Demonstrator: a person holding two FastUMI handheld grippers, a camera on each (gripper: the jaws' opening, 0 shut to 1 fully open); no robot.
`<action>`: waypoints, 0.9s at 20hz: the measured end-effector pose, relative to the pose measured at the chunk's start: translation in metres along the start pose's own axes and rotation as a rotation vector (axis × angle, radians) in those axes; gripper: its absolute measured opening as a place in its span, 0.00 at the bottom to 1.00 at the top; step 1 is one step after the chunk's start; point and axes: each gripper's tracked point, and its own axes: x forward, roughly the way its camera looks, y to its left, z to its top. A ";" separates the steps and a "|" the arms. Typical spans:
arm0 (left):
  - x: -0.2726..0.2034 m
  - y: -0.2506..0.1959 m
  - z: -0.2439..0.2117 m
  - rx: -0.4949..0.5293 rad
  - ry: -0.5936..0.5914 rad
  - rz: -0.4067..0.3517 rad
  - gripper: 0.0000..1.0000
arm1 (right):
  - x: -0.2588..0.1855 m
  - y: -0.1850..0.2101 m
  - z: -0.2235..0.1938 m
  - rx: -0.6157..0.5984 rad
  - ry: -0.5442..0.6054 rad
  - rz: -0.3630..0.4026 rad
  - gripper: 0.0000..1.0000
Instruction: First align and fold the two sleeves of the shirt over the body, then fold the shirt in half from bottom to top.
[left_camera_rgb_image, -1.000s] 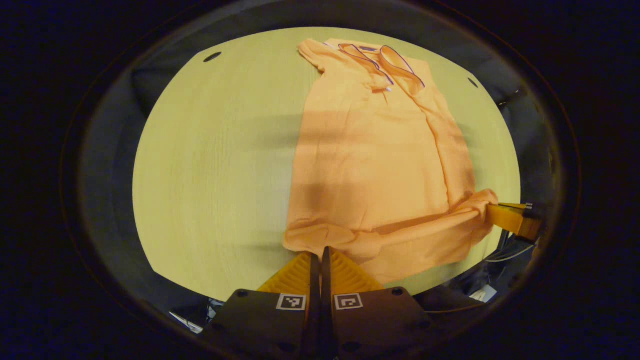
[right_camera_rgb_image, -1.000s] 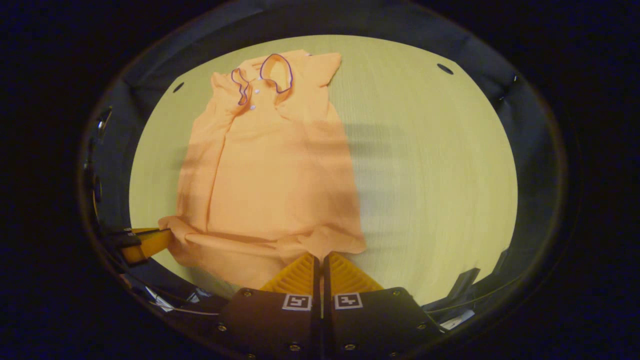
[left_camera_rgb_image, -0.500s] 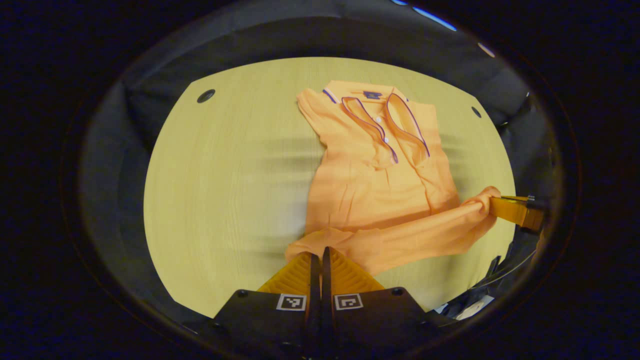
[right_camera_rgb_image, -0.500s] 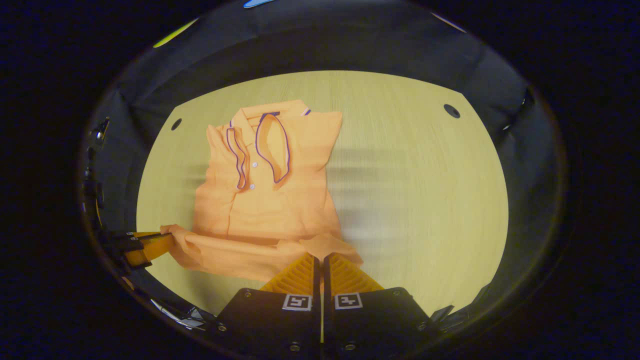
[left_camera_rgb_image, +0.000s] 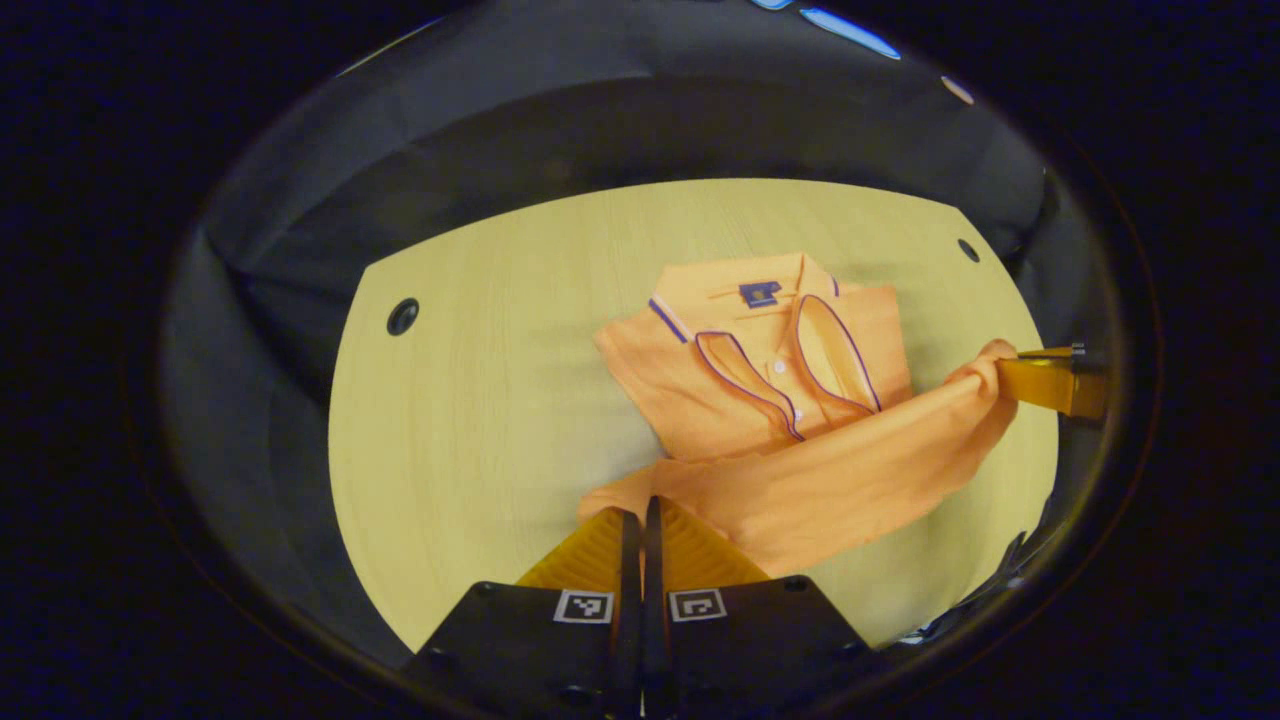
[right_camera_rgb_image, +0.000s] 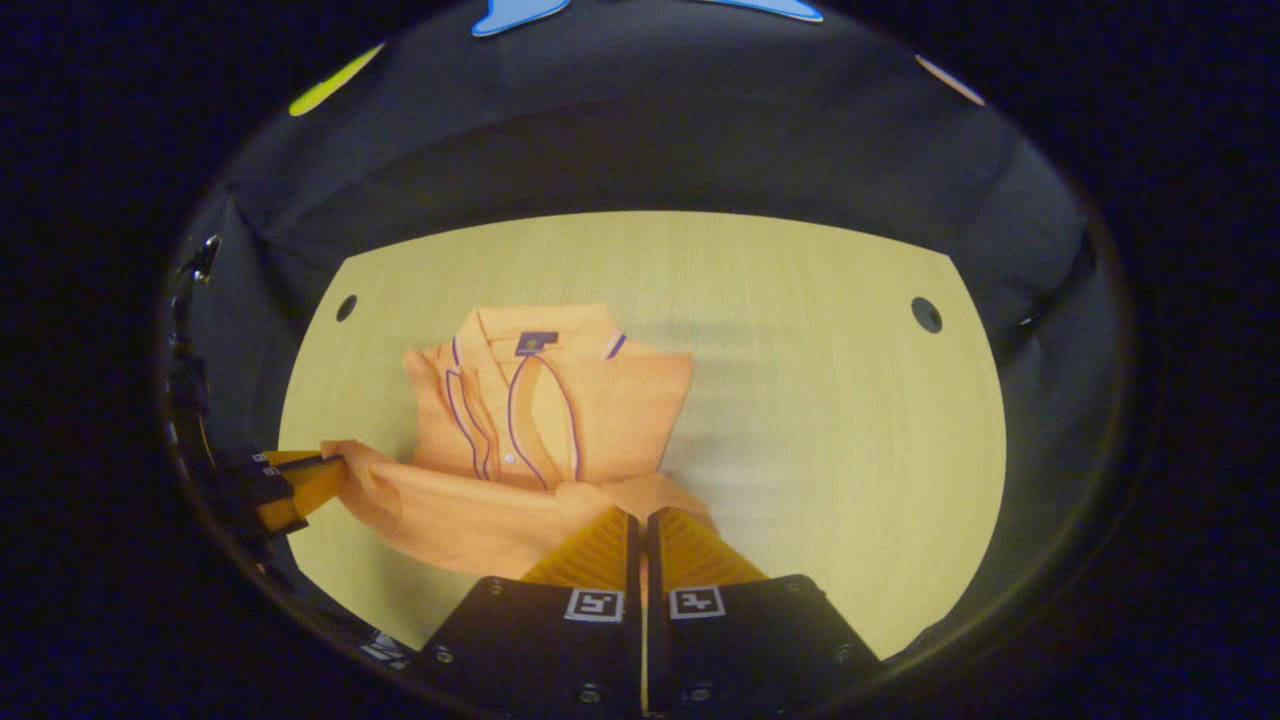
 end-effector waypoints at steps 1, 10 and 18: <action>0.004 0.002 0.012 0.006 -0.011 0.007 0.07 | 0.003 -0.001 0.010 0.006 -0.009 0.000 0.02; 0.047 0.019 0.104 0.065 -0.127 0.105 0.06 | 0.039 -0.010 0.107 0.040 -0.129 -0.022 0.02; 0.097 0.024 0.157 0.110 -0.291 0.155 0.06 | 0.066 -0.013 0.140 0.064 -0.278 -0.073 0.02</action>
